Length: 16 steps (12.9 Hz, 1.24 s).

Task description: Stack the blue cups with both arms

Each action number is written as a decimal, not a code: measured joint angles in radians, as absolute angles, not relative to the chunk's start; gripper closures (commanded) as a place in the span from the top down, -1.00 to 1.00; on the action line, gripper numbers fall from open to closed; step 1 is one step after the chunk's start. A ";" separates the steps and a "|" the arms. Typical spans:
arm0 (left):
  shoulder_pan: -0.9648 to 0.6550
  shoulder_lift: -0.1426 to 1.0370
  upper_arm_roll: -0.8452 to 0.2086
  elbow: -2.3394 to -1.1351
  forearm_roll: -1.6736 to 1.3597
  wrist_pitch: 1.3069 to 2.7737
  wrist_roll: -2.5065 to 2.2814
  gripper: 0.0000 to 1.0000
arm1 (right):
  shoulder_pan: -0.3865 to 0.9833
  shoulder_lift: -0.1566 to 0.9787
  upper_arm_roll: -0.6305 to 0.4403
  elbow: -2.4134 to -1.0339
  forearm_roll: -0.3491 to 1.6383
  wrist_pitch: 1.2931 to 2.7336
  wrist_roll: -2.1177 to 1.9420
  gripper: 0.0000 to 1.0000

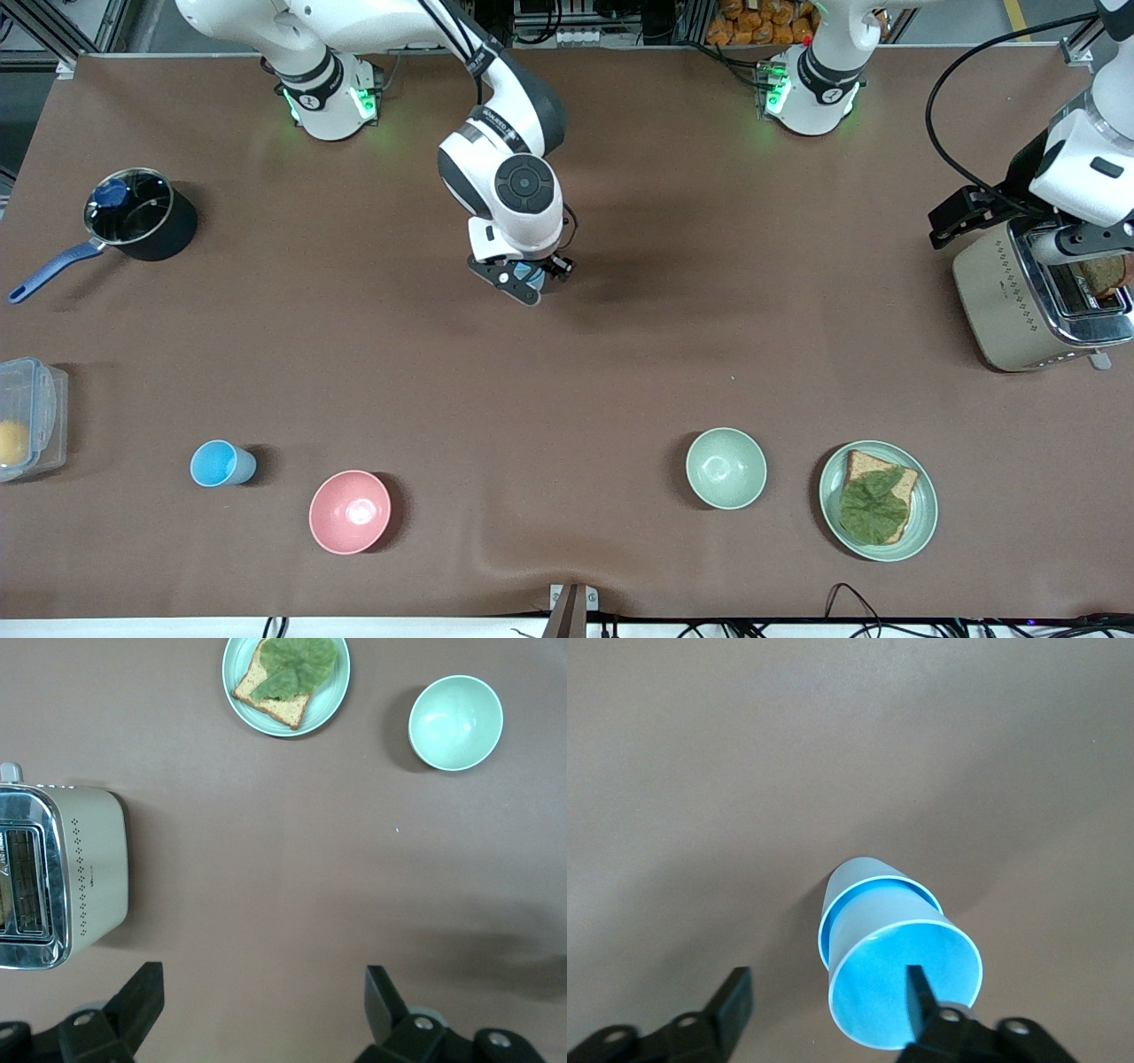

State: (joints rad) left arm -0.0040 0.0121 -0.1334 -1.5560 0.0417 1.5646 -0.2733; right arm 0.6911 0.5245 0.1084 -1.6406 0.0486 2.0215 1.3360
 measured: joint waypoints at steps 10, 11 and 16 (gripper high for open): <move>-0.002 0.012 -0.150 -1.556 0.042 1.561 -0.273 1.00 | 0.537 0.490 0.084 -1.436 0.048 1.723 1.079 1.00; -0.001 0.012 -0.150 -1.556 0.042 1.561 -0.273 1.00 | 0.492 0.472 0.081 -1.431 0.047 1.684 0.979 1.00; 0.001 0.012 -0.149 -1.556 0.042 1.553 -0.273 1.00 | 0.239 0.382 0.075 -1.428 0.038 1.556 0.531 1.00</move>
State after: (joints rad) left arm 0.0011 0.0117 -0.1495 -1.5556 0.0417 1.5528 -0.2733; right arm 0.2389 0.3818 0.0754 -1.4283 0.0380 1.5561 0.5307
